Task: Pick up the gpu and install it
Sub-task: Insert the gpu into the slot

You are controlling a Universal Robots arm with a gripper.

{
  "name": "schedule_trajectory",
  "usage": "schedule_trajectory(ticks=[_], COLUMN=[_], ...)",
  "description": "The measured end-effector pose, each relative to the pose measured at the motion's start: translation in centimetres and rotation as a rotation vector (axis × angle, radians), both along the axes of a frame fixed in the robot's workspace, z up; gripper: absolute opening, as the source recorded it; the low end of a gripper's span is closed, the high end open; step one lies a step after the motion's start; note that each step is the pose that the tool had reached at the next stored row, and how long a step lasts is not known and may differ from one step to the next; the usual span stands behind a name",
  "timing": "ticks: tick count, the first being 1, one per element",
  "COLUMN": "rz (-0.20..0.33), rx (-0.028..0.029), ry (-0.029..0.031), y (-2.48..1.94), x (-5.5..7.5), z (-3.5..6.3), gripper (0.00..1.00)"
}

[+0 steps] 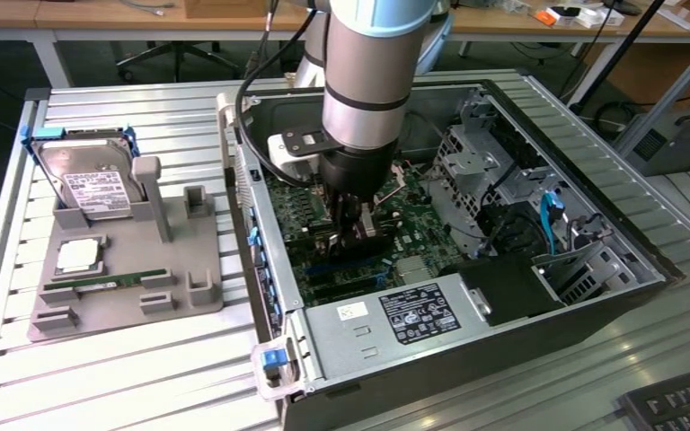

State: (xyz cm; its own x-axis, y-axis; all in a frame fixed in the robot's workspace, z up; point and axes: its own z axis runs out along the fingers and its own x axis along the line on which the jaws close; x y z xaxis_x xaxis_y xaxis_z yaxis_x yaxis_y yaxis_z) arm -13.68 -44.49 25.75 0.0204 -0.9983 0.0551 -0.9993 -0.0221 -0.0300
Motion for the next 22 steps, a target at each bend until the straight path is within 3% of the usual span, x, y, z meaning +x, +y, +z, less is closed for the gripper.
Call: schedule_trajectory(ticks=[17,19,22], rz=[-0.011,-0.012,-0.015], rx=[0.0035,0.0082,0.0262], ry=[-0.0002,0.0004,0.0008], y=[0.01,0.0,0.0], x=[0.18,0.2,0.2], z=[0.13,0.15,0.1], gripper=[0.27,0.27,0.27])
